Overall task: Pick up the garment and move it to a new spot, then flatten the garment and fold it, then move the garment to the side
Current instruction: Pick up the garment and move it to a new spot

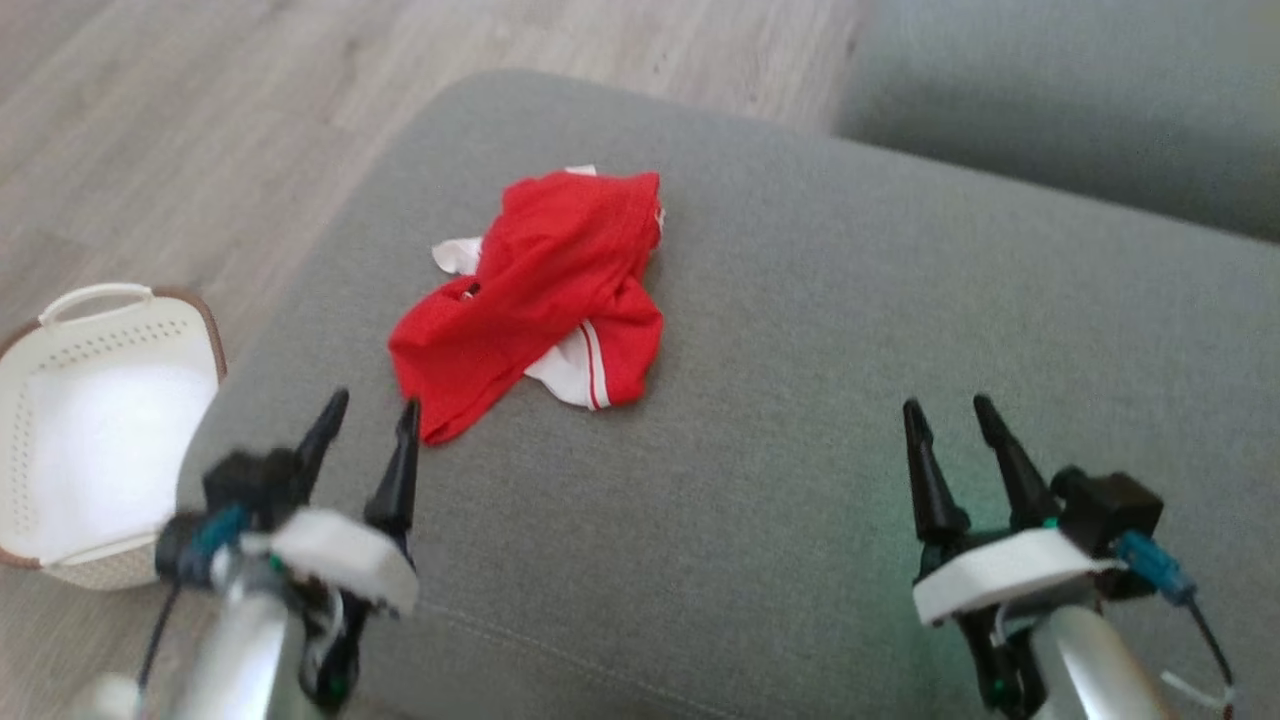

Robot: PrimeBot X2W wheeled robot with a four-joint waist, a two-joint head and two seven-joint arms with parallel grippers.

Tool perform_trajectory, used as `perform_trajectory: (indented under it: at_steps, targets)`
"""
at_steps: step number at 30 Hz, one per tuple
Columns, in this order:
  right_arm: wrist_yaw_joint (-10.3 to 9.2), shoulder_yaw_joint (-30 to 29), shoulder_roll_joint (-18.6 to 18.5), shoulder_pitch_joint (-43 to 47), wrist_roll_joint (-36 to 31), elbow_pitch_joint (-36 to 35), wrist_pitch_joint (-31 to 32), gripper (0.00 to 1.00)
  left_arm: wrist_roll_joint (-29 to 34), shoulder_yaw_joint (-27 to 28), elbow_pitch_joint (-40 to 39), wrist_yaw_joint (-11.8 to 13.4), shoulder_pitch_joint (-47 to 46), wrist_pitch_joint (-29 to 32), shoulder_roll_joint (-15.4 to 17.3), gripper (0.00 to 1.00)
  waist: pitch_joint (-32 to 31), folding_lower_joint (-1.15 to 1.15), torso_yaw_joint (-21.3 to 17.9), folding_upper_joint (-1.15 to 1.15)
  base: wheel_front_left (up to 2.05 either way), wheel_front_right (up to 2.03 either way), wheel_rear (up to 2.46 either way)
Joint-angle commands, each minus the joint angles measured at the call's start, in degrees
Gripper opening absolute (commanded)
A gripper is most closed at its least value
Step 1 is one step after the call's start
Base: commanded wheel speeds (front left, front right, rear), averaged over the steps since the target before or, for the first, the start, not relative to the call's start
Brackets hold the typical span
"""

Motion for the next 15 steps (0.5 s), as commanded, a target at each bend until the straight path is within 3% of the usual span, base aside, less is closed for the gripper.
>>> perform_trajectory:
  at_steps: [1,10,15]
  targets:
    - [0.37,0.9,-0.1,-3.5,-0.7,-2.0,-0.2,1.00,0.1,1.1,-1.0,-0.3,-5.3,0.0,1.7,1.00,2.4,-0.01,-1.7,0.00,0.00,0.00,0.00]
    - [0.37,-1.2,-0.1,-6.8,-4.5,-4.9,2.1,1.00,-9.3,-16.5,11.9,-0.3,-22.0,7.0,11.6,1.00,10.4,-0.01,-5.7,0.00,0.00,0.00,0.00]
    - [0.37,-1.5,-0.1,-8.3,-5.3,-6.2,2.7,1.00,-14.4,-24.4,17.2,-0.4,-27.9,7.0,15.3,1.00,13.6,-0.01,-7.4,0.00,0.00,0.00,0.00]
